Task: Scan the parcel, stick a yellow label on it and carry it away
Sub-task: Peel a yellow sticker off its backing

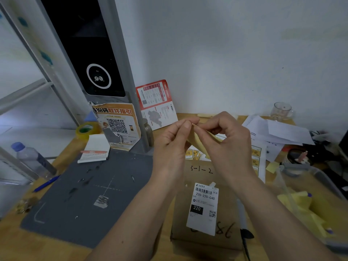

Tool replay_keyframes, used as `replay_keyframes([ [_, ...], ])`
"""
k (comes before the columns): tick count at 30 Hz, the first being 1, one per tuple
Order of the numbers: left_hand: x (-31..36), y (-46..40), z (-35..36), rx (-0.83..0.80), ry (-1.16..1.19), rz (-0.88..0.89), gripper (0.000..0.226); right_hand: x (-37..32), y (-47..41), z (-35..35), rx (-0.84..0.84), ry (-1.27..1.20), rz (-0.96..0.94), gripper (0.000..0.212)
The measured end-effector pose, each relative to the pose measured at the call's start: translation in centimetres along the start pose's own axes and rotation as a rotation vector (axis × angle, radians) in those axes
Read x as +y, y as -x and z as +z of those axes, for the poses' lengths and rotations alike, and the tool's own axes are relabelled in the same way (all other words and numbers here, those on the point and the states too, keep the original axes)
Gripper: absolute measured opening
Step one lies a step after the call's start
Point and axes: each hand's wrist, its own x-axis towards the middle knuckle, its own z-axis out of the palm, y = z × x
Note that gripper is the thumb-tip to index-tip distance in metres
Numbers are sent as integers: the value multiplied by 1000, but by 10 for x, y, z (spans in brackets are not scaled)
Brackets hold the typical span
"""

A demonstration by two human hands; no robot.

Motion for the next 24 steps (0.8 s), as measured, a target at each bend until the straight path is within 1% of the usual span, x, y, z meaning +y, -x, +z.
replay_keyframes([
  [2,0,0,0,13,7,-2,21,0,0,1,-4,-5,11,12],
  [6,0,-1,0,30,19,5,11,0,0,2,-4,3,25,14],
  [10,-3,-3,-3,33,7,7,17,1,0,4,3,-12,42,14],
  [13,-2,-2,-2,30,30,2,12,1,0,4,2,-12,34,14],
  [15,-2,-2,-2,26,25,11,18,1,0,5,-6,-8,24,16],
  [18,-2,-3,-3,32,18,16,9,2,1,5,-8,5,7,15],
  [22,-2,-2,-3,28,31,4,21,3,1,5,-4,-4,13,18],
  [24,0,-2,-2,35,46,-6,16,2,1,5,-9,-9,12,18],
])
